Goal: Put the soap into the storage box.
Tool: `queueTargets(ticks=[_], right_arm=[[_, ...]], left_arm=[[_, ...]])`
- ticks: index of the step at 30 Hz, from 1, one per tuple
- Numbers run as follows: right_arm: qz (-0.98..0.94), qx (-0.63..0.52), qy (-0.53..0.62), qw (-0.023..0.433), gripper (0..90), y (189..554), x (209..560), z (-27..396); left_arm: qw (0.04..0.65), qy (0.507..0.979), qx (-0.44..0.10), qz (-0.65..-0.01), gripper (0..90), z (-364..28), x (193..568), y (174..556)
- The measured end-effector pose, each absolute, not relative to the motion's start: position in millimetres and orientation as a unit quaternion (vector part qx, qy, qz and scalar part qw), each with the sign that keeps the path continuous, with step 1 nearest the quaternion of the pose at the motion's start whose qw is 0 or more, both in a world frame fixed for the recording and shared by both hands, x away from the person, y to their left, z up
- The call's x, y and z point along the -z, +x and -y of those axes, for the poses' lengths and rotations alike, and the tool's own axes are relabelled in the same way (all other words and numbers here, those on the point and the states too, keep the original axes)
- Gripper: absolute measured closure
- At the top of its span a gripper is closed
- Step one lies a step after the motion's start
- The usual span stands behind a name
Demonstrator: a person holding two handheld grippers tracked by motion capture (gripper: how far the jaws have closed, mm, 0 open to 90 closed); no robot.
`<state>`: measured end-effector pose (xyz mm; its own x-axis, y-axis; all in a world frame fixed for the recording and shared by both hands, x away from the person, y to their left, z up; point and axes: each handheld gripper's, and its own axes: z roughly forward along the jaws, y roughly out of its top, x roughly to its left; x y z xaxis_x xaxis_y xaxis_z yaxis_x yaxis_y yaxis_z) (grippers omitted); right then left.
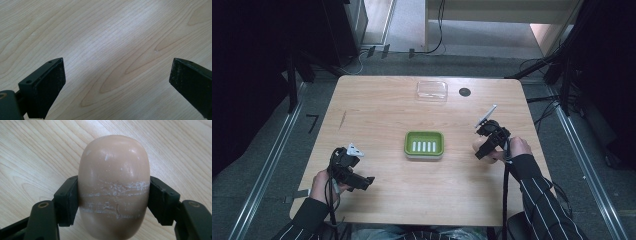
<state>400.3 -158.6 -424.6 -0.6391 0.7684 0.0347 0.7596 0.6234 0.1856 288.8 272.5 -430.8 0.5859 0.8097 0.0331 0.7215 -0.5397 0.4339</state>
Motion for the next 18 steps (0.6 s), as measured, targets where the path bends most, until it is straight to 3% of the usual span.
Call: queueTargets(ticks=[18], right_arm=[[-0.916, -0.092, 0.390, 0.025, 33.9, 408.5, 417.3, 138.7]], left_arm=[[0.191, 0.871, -0.116, -0.438, 1.3, -272.8, 430.5, 288.6]])
